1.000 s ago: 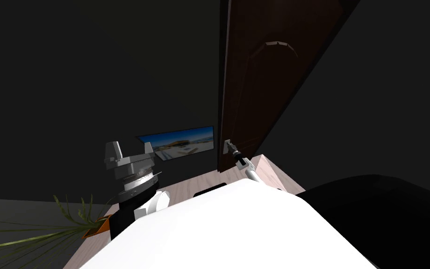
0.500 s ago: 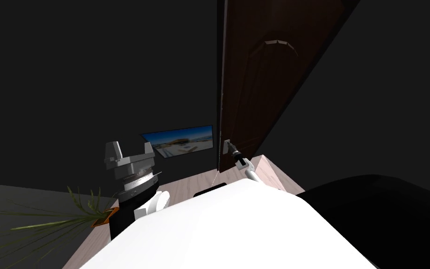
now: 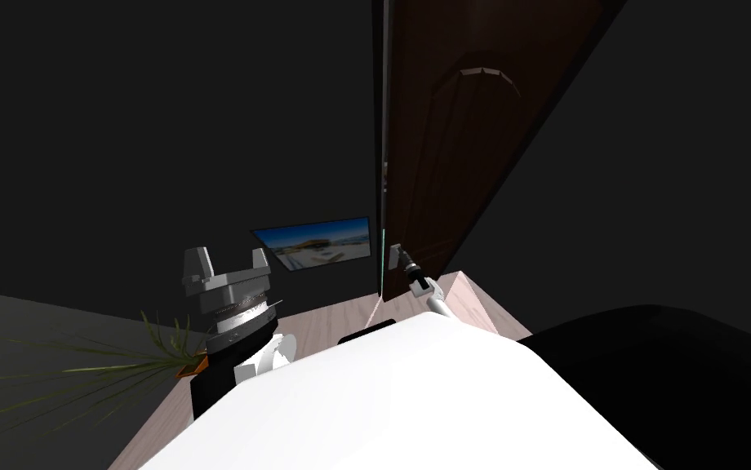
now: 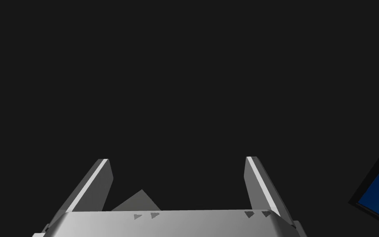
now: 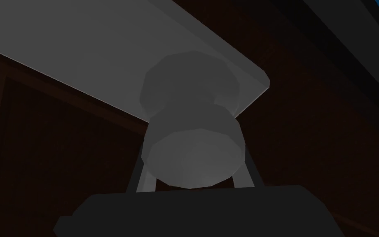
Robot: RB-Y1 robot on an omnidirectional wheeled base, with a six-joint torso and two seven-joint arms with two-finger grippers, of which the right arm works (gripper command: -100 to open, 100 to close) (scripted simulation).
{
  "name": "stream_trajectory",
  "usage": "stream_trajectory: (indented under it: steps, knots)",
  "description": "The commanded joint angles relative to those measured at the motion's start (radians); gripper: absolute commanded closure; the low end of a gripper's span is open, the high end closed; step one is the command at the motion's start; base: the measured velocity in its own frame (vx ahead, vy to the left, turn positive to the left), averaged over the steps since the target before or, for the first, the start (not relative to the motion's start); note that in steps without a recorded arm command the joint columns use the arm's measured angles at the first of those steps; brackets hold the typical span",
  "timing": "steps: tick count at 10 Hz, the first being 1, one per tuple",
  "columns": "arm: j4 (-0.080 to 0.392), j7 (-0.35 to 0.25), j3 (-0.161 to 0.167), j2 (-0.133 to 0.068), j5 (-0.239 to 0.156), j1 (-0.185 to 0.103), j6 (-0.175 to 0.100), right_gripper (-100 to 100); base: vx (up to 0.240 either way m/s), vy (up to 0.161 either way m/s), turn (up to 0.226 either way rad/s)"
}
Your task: Pull the door open
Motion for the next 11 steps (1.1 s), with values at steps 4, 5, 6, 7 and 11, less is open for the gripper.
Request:
stream_trajectory:
  steps: [4,5,6,7,11]
  knots:
    - [-0.026,-0.117,0.045,0.025,-0.110,0.014,0.006,100,-0.062,-0.045,0.078]
    - [-0.026,-0.130,0.045,0.025,-0.111,0.014,0.006,100,-0.051,-0.059,0.042]
    - [-0.026,-0.130,0.045,0.025,-0.111,0.014,0.006,100,-0.021,-0.026,0.000]
    - [-0.032,-0.169,0.053,0.028,-0.148,0.017,0.008,100,-0.043,-0.033,0.019]
    - [-0.038,-0.208,0.061,0.032,-0.185,0.020,0.010,100,-0.040,-0.029,0.050]
